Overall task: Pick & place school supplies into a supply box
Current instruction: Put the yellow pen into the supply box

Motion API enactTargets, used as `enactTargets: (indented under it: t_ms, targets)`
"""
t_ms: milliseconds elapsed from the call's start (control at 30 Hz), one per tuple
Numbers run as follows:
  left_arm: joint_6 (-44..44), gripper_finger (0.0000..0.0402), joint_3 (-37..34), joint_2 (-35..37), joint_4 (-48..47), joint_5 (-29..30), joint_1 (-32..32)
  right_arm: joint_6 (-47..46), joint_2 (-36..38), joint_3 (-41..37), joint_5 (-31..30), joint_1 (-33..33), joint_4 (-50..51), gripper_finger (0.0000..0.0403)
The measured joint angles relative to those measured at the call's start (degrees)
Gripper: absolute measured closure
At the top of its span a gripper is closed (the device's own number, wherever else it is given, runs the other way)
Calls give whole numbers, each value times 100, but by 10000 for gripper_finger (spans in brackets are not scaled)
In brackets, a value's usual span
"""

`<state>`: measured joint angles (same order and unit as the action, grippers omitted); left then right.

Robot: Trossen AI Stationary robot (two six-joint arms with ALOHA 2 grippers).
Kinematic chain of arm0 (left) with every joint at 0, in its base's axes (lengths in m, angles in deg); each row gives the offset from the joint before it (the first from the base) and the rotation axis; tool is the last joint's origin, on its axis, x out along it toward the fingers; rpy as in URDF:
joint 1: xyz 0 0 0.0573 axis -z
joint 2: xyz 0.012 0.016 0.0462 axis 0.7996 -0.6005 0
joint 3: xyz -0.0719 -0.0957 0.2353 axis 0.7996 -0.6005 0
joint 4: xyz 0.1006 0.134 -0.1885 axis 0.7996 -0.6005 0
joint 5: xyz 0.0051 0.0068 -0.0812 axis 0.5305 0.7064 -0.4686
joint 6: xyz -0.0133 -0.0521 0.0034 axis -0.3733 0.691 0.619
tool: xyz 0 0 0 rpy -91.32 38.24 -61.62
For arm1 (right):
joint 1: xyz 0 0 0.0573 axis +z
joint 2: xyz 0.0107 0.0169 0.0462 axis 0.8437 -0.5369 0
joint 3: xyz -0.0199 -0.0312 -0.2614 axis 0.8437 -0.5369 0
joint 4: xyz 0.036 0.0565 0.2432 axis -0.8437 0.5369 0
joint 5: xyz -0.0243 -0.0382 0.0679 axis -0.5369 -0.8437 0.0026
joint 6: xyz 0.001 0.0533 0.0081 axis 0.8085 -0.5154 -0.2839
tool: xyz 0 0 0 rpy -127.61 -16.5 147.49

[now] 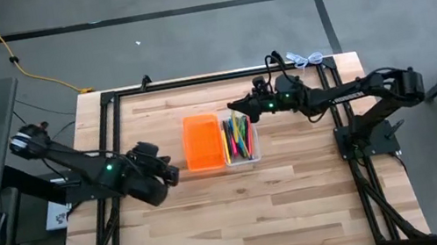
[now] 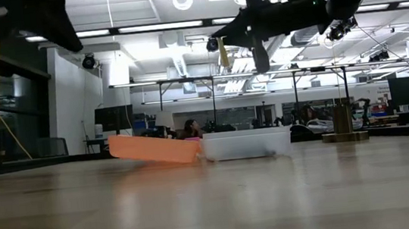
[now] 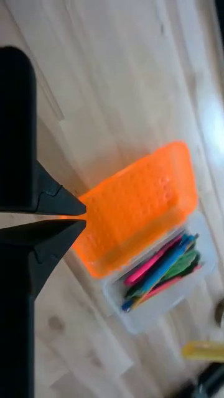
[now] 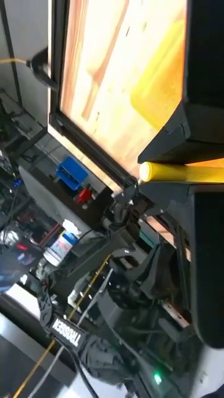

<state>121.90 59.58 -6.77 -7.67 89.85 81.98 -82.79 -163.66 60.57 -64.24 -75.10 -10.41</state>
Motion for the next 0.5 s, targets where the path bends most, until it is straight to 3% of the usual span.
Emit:
enactTargets:
  t_ms: [233,500]
  targets:
    - [-1082,353,-1385,1157,1762,-30,0,-83,-3,0,-296,-3,78,395]
    - [-2241,353,-2255,1942,2939,-244,0,-515,-490,0,-390,-4,-263,395]
